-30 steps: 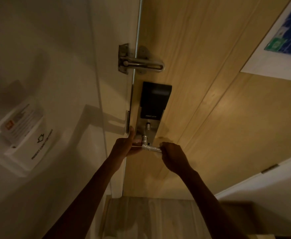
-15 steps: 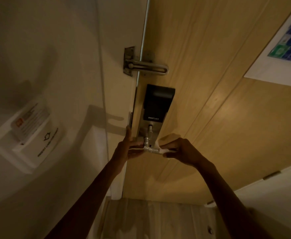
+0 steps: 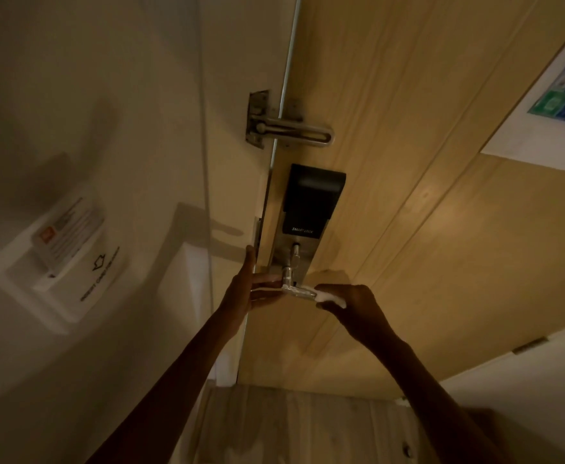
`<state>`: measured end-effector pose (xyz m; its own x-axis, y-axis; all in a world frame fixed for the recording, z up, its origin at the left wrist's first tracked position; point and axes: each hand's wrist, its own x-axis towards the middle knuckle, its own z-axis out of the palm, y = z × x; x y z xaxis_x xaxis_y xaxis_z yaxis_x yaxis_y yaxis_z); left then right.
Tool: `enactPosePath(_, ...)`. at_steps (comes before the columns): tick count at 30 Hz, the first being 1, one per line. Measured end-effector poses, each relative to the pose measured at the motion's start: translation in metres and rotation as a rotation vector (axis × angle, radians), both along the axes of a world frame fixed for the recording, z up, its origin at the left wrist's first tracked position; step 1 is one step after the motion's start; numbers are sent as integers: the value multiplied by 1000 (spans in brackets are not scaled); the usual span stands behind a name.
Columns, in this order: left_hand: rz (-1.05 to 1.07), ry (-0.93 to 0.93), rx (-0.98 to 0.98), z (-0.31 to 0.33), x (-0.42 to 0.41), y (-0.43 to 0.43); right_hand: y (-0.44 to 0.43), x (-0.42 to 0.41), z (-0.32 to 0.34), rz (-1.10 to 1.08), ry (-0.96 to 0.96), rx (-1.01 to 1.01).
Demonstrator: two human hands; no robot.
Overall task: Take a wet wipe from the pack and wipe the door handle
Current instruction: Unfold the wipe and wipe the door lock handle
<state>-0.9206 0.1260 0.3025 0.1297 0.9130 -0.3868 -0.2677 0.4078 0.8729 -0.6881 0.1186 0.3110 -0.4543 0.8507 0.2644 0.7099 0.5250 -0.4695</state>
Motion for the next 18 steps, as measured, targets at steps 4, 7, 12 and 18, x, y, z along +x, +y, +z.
enactPosePath(4,-10,-3,4,0,1,0,1,-4,0,-94,-119,-78)
enactPosePath(7,-6,-6,9,-1,0,-1,10,-7,0,-57,-279,-197)
enactPosePath(12,-8,-36,28,5,1,-4,25,6,5,66,-203,-375)
enactPosePath(18,-9,-94,-20,-3,-2,-3,13,8,3,-361,309,-775)
